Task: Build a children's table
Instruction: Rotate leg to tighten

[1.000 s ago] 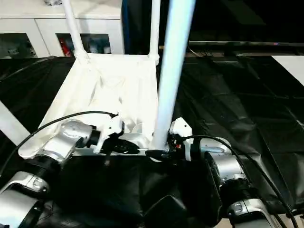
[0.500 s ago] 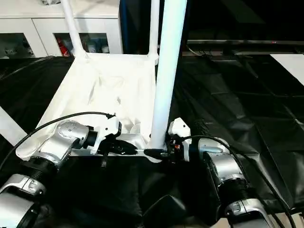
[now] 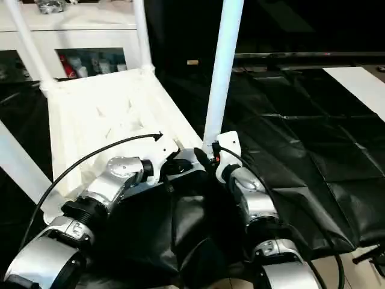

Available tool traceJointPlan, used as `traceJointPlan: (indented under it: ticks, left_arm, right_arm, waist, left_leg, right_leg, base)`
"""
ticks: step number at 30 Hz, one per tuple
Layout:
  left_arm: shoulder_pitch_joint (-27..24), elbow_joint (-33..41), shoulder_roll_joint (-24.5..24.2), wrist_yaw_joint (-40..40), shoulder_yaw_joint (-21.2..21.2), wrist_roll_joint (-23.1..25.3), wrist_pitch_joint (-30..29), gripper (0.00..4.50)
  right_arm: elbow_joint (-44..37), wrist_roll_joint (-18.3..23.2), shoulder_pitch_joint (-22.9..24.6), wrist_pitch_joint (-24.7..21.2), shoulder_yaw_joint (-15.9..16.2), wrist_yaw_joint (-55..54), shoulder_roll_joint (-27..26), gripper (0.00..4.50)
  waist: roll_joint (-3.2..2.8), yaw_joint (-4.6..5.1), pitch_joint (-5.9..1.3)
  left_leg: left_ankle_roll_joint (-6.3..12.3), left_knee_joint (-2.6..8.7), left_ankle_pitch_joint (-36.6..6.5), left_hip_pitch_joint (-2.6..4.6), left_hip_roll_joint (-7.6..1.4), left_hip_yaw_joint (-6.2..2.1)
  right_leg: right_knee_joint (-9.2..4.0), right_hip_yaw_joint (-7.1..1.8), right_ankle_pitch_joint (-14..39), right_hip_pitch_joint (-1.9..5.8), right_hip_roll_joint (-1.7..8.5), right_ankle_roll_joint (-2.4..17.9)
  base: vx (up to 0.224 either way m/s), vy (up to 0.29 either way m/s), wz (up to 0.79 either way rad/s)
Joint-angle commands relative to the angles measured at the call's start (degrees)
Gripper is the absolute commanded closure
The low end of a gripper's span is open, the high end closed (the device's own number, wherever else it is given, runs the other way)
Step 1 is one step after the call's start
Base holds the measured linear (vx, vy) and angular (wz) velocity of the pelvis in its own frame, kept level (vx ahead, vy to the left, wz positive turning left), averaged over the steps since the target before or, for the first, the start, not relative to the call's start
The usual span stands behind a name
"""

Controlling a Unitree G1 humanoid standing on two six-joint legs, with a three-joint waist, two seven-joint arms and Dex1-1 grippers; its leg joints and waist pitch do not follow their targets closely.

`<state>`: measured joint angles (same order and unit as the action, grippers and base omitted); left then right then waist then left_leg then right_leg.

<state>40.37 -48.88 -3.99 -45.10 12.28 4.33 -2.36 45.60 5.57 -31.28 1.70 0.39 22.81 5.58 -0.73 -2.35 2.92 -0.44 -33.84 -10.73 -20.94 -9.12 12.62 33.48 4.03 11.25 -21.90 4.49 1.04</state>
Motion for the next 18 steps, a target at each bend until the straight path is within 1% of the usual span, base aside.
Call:
traceJointPlan:
  ticks: [1, 2, 3, 4, 6, 7, 8, 9, 10, 11, 12, 13, 14, 15, 16, 17, 18]
  left_arm:
    - [-0.9, 1.1, 2.1, -4.1, 2.1, -0.9, 2.5, 4.50]
    - [-1.2, 1.5, 1.7, -5.1, 2.2, -1.1, 2.8, 4.50]
    - [-1.5, 1.8, 1.3, -6.3, 2.3, -1.3, 3.5, 4.50]
    - [-1.7, 2.0, 0.8, -7.3, 2.3, -1.6, 3.7, 4.50]
    - [-1.9, 2.4, 0.2, -8.3, 2.3, -1.8, 3.9, 4.50]
    - [-2.4, 3.5, -1.3, -11.2, 2.6, -2.5, 4.0, 4.50]
    - [-2.7, 4.0, -2.1, -12.6, 2.7, -2.8, 3.9, 4.50]
    - [-2.9, 4.6, -2.9, -14.1, 2.9, -3.0, 4.0, 4.50]
    - [-3.3, 5.3, -4.1, -16.6, 3.0, -3.3, 4.2, 4.50]
    - [-3.4, 5.7, -4.7, -18.0, 3.2, -3.5, 4.3, 4.50]
    - [-3.7, 6.3, -5.5, -19.9, 3.4, -3.8, 4.4, 4.50]
    - [-4.3, 7.6, -7.5, -24.1, 3.8, -4.5, 3.9, 4.50]
    - [-4.5, 8.0, -8.3, -25.7, 4.0, -4.6, 3.9, 4.50]
    - [-4.7, 8.5, -9.3, -27.5, 4.3, -4.9, 3.7, 4.50]
    - [-4.7, 8.7, -9.7, -28.3, 4.3, -5.0, 3.6, 4.50]
    - [-4.8, 8.9, -10.1, -29.0, 4.3, -5.1, 3.3, 4.50]
    - [-4.9, 9.2, -10.4, -29.5, 4.3, -5.4, 3.1, 4.50]
  right_arm:
    - [2.7, -2.2, 1.0, 1.4, 3.6, 2.3, -1.6, 1.85]
    - [2.6, -1.6, 1.0, 2.0, 3.3, 3.6, -1.3, 1.30]
    - [2.5, -0.9, 1.0, 2.8, 2.9, 4.8, -1.1, 1.16]
    - [2.6, -0.2, 0.8, 3.1, 2.5, 6.0, -0.6, 1.16]
    - [2.4, 0.2, 0.6, 3.5, 2.5, 7.6, 0.1, 1.00]
    - [1.4, 0.5, 0.8, 3.6, 3.4, 12.8, 2.0, 0.86]
    - [0.7, 0.6, 1.1, 3.6, 4.1, 15.9, 3.1, 0.76]
    - [-0.1, 0.7, 1.5, 3.5, 4.9, 19.4, 4.2, 0.72]
    - [-1.5, 0.9, 2.2, 3.5, 6.0, 24.4, 5.8, 0.72]
    - [-2.4, 1.1, 2.6, 3.5, 6.5, 26.8, 6.7, 0.72]
    - [-3.3, 1.4, 3.1, 3.6, 7.0, 29.7, 7.7, 0.72]
    - [-5.0, 2.1, 3.8, 3.6, 8.0, 35.4, 9.8, 0.72]
    - [-5.3, 2.2, 3.9, 3.6, 8.3, 37.2, 10.6, 0.72]
    - [-5.4, 2.0, 3.8, 3.9, 8.6, 38.8, 11.5, 0.72]
    - [-5.4, 1.9, 3.7, 4.1, 8.8, 39.4, 11.9, 0.72]
    - [-5.3, 1.7, 3.6, 4.3, 8.9, 40.1, 12.3, 0.72]
    - [-5.2, 1.7, 3.5, 4.5, 9.0, 40.9, 12.6, 0.72]
  waist:
    - [-0.03, 0.11, -2.75]
    - [0.18, 0.06, -2.81]
    - [0.05, -0.01, -2.79]
    - [0.33, -0.14, -2.85]
    - [0.17, -0.25, -2.89]
    - [0.47, -0.57, -2.95]
    - [0.41, -0.85, -3.01]
    - [0.22, -1.20, -3.04]
    - [0.13, -1.36, -3.11]
    - [0.46, -1.65, -3.29]
    - [0.37, -1.87, -3.42]
    - [0.52, -1.83, -3.51]
    - [0.60, -1.90, -3.64]
    - [0.50, -1.90, -3.65]
    - [0.33, -1.94, -3.69]
    - [0.49, -1.90, -3.68]
    - [0.52, -1.94, -3.65]
  left_leg:
    - [-1.41, 5.17, -23.2, 1.29, -4.83, -3.50]
    - [-1.06, 5.07, -23.0, 1.29, -4.77, -3.46]
    - [-0.42, 4.95, -22.2, 1.22, -4.72, -3.37]
    - [0.28, 4.82, -21.2, 1.16, -4.77, -3.33]
    - [0.76, 4.81, -19.7, 1.12, -4.83, -3.16]
    - [1.51, 4.72, -18.3, 1.27, -4.88, -2.90]
    - [1.86, 4.60, -18.0, 1.29, -4.85, -2.87]
    - [2.68, 4.64, -16.6, 0.87, -5.02, -2.85]
    - [2.77, 4.71, -15.5, 0.72, -5.18, -2.82]
    - [3.33, 4.62, -13.8, 0.71, -5.32, -2.64]
    - [3.90, 4.45, -12.1, 0.83, -5.47, -2.54]
    - [4.78, 4.22, -10.5, 0.47, -5.29, -2.52]
    - [5.34, 4.09, -9.4, 0.45, -5.38, -2.48]
    - [6.29, 3.88, -7.9, 0.30, -5.25, -2.38]
    - [6.40, 3.82, -7.6, 0.38, -5.30, -2.35]
    - [6.50, 3.77, -7.5, 0.42, -5.27, -2.26]
    - [6.45, 3.72, -7.5, 0.38, -5.22, -2.25]
  right_leg:
    - [-5.32, -3.20, 21.6, 0.76, 5.58, 10.2]
    - [-5.31, -3.23, 21.4, 0.89, 5.68, 10.5]
    - [-5.31, -3.35, 21.2, 0.93, 5.79, 10.8]
    - [-5.23, -3.38, 21.2, 1.10, 5.92, 11.1]
    - [-5.14, -3.46, 19.8, 1.10, 5.85, 11.5]
    - [-4.97, -3.44, 17.9, 1.14, 5.69, 12.2]
    - [-4.85, -3.43, 17.5, 1.28, 5.80, 12.4]
    - [-4.66, -3.39, 16.2, 1.62, 5.79, 12.5]
    - [-4.33, -3.30, 14.6, 1.74, 5.60, 12.5]
    - [-3.77, -3.15, 11.5, 1.84, 5.31, 13.1]
    - [-3.24, -3.15, 8.0, 1.78, 5.35, 14.1]
    - [-2.81, -3.06, 5.5, 2.13, 5.41, 14.9]
    - [-2.61, -3.09, 4.2, 2.24, 5.56, 15.3]
    - [-2.38, -3.03, 2.2, 2.17, 5.48, 16.0]
    - [-2.28, -3.02, 1.7, 2.08, 5.48, 16.2]
    - [-2.30, -3.01, 1.5, 2.06, 5.48, 16.6]
    - [-2.32, -3.01, 1.7, 2.09, 5.52, 16.7]
  base:
    - [0.000, 0.000, 0.00]
    - [0.000, 0.000, 0.00]
    - [0.000, 0.000, 0.00]
    - [0.000, 0.000, 0.00]
    - [0.000, 0.000, 0.00]
    - [0.000, 0.000, 0.00]
    - [0.000, 0.000, 0.00]
    - [0.000, 0.000, 0.00]
    - [0.000, 0.000, 0.00]
    - [0.000, 0.000, 0.00]
    - [0.000, 0.000, 0.00]
    - [0.000, 0.000, 0.00]
    - [0.000, 0.000, 0.00]
    - [0.000, 0.000, 0.00]
    - [0.000, 0.000, 0.00]
    - [0.000, 0.000, 0.00]
    - [0.000, 0.000, 0.00]
